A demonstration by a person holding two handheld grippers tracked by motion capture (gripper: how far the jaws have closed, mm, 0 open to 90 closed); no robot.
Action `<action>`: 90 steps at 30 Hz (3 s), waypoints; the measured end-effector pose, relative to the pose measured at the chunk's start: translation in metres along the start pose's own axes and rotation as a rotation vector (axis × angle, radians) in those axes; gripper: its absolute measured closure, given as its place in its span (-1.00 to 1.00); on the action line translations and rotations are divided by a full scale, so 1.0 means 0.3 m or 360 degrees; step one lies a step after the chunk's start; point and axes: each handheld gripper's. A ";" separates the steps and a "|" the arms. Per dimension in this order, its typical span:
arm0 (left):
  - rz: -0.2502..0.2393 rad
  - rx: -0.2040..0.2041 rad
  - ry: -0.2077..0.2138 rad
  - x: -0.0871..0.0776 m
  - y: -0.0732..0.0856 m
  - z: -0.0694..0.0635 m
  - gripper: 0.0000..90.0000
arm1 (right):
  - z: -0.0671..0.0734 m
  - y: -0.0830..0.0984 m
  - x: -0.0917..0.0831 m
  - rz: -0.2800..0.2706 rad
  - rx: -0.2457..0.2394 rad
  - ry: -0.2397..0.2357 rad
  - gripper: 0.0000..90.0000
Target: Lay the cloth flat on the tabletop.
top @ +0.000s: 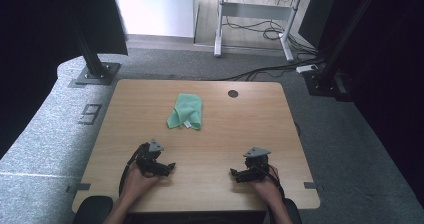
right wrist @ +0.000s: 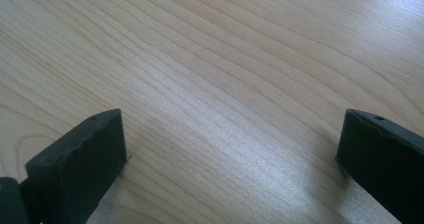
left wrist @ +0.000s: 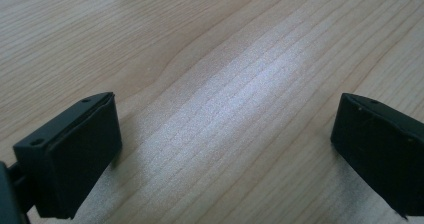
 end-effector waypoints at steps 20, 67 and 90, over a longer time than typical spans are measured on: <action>0.0001 0.0003 -0.0001 0.001 -0.001 0.000 -1.00 | -0.010 -0.055 0.004 -0.0056 -0.0041 -0.0074 -1.00; 0.0001 0.0001 -0.0001 0.001 -0.001 -0.001 -1.00 | 0.008 -0.312 0.130 -0.0066 -0.0093 -0.0249 -0.99; 0.0000 0.0000 0.0000 0.002 -0.002 -0.001 -1.00 | -0.030 -0.406 0.225 -0.0092 -0.0125 -0.0268 -0.62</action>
Point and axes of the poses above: each handheld gripper's, and its own axes: x roughly forward along the jaws, y roughly out of its underside, z roughly to its left, and after that the axes turned 11 degrees about -x, right-handed
